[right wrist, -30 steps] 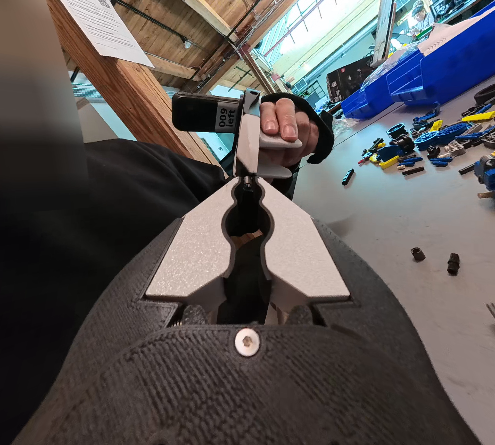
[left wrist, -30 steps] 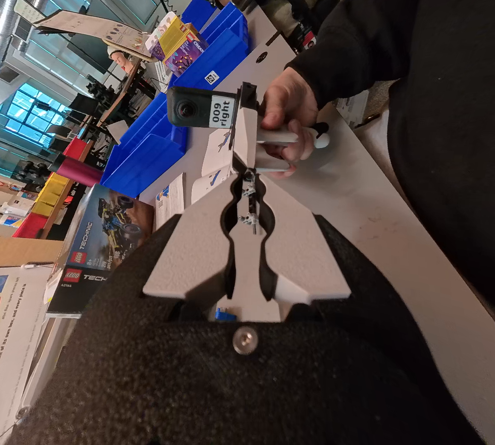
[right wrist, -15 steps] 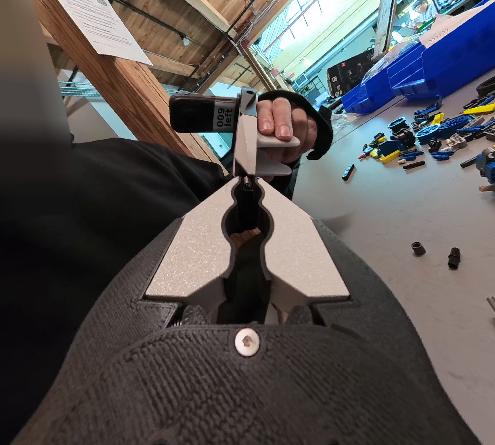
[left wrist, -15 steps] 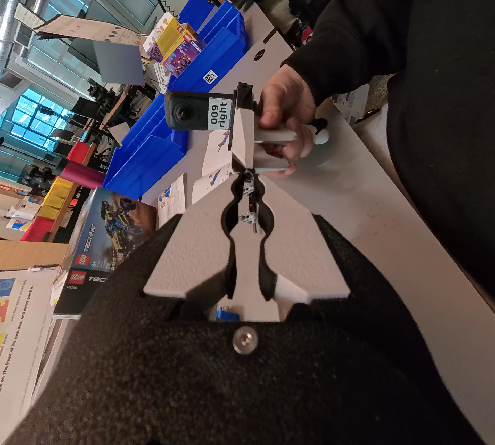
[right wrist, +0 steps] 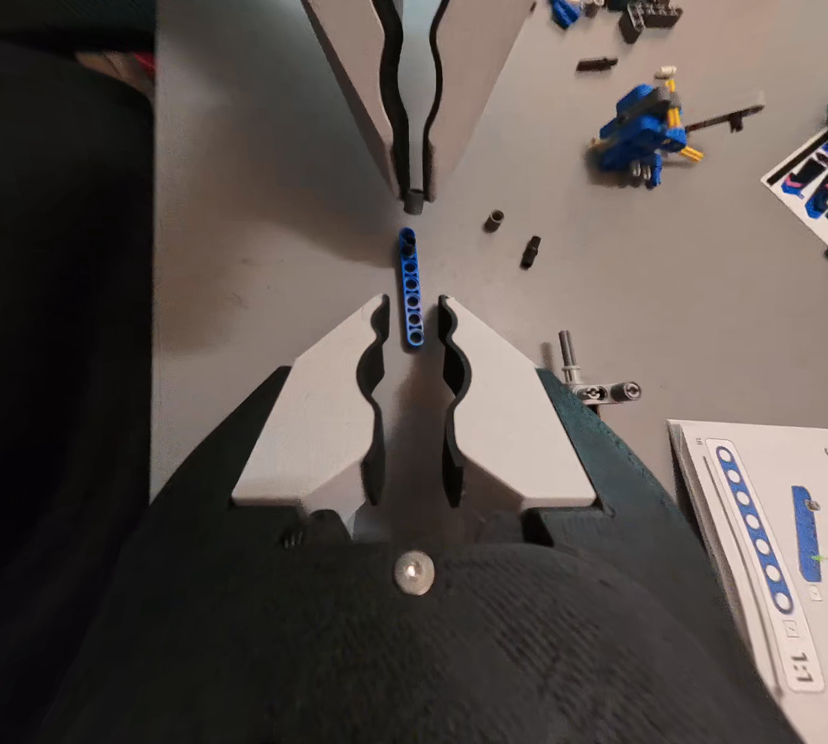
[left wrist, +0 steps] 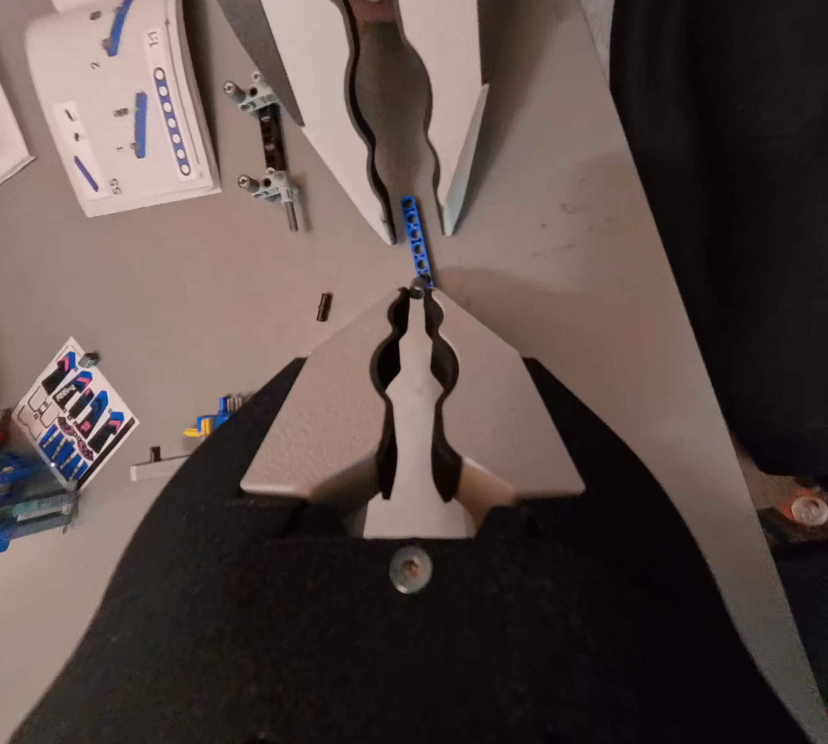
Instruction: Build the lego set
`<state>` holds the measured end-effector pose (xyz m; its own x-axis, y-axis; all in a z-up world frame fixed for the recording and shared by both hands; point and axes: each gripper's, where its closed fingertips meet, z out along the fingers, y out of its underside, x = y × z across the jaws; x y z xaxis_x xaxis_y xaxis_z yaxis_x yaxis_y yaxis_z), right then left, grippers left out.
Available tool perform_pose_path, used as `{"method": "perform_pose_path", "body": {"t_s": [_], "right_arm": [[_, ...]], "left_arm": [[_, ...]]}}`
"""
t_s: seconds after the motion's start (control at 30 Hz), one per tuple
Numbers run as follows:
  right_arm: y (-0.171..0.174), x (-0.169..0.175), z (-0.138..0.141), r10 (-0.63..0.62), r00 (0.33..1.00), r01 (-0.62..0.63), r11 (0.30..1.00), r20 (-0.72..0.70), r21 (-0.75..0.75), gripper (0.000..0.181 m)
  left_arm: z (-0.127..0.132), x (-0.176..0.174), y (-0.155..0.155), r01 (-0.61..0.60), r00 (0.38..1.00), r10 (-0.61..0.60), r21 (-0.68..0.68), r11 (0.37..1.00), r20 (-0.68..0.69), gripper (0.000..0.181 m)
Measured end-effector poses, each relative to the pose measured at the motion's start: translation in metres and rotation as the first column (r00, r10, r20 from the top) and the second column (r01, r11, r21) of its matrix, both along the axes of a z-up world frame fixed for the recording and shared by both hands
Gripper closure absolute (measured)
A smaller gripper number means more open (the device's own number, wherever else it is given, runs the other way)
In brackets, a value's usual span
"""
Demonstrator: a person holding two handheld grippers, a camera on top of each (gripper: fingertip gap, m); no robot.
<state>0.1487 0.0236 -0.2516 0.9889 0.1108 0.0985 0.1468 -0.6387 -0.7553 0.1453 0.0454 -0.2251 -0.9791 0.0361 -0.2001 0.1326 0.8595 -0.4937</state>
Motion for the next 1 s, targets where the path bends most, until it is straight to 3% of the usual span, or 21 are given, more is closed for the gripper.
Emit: {"method": "perform_pose_path", "body": {"t_s": [0.1, 0.4, 1.0], "right_arm": [[0.0, -0.002, -0.001, 0.011, 1.0, -0.011, 1.0, 0.001, -0.005, 0.175], [0.0, -0.002, -0.001, 0.012, 1.0, -0.012, 1.0, -0.014, -0.007, 0.175], [0.001, -0.001, -0.002, 0.01, 0.999, -0.01, 1.0, -0.036, -0.011, 0.175]], "left_arm": [[-0.003, 0.001, -0.001, 0.041, 0.999, -0.04, 0.055, 0.998, -0.022, 0.178], [-0.013, 0.0, -0.006, 0.143, 0.99, -0.139, 0.182, 0.973, -0.032, 0.178], [-0.014, 0.009, -0.002, 0.2, 0.973, -0.229, 0.367, 0.909, 0.037, 0.178]]}}
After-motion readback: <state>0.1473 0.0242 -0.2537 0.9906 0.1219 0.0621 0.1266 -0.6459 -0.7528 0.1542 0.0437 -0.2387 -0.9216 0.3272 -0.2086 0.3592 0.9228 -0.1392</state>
